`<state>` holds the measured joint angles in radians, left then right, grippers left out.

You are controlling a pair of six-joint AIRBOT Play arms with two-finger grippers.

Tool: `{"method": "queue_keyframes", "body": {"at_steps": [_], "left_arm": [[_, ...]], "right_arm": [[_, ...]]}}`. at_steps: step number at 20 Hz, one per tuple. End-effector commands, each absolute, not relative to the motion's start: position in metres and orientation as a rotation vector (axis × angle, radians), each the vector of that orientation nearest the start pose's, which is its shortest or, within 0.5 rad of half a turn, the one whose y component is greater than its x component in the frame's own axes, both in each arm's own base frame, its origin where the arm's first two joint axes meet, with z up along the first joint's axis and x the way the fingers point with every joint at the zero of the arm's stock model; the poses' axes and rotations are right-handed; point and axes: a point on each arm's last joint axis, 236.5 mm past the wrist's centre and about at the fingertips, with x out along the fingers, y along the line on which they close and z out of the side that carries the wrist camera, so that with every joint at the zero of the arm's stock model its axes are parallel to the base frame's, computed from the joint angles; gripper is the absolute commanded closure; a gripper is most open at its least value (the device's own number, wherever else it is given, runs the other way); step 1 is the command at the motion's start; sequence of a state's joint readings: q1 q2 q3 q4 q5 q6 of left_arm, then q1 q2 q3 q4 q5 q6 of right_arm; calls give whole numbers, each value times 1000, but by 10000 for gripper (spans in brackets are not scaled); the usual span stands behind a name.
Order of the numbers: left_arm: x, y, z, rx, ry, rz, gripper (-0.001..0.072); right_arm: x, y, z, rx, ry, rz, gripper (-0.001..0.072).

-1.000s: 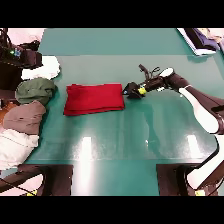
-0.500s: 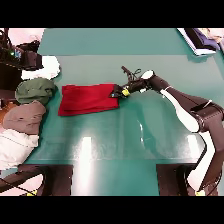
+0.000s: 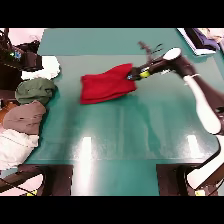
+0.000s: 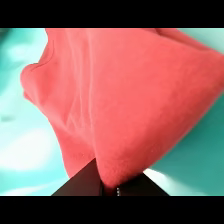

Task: Fold the shirts.

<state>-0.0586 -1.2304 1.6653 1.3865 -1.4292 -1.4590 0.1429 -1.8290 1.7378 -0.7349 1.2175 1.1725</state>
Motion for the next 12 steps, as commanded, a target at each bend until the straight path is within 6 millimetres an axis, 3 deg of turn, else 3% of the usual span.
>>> {"method": "queue_keyframes", "body": {"at_steps": [1,3,6,10,12], "left_arm": [[400,-66,197,17,982,-261,684],[400,-66,197,17,982,-261,684],[400,-66,197,8,983,-258,684],[400,-67,198,-16,984,-247,684],[401,-67,199,-18,977,-247,684]], "right_arm": [[510,112,57,265,1088,558,701],[516,37,71,310,1053,391,701],[508,-68,86,388,1004,160,701],[467,-200,99,521,940,-160,701],[438,-252,101,572,923,-310,701]]}}
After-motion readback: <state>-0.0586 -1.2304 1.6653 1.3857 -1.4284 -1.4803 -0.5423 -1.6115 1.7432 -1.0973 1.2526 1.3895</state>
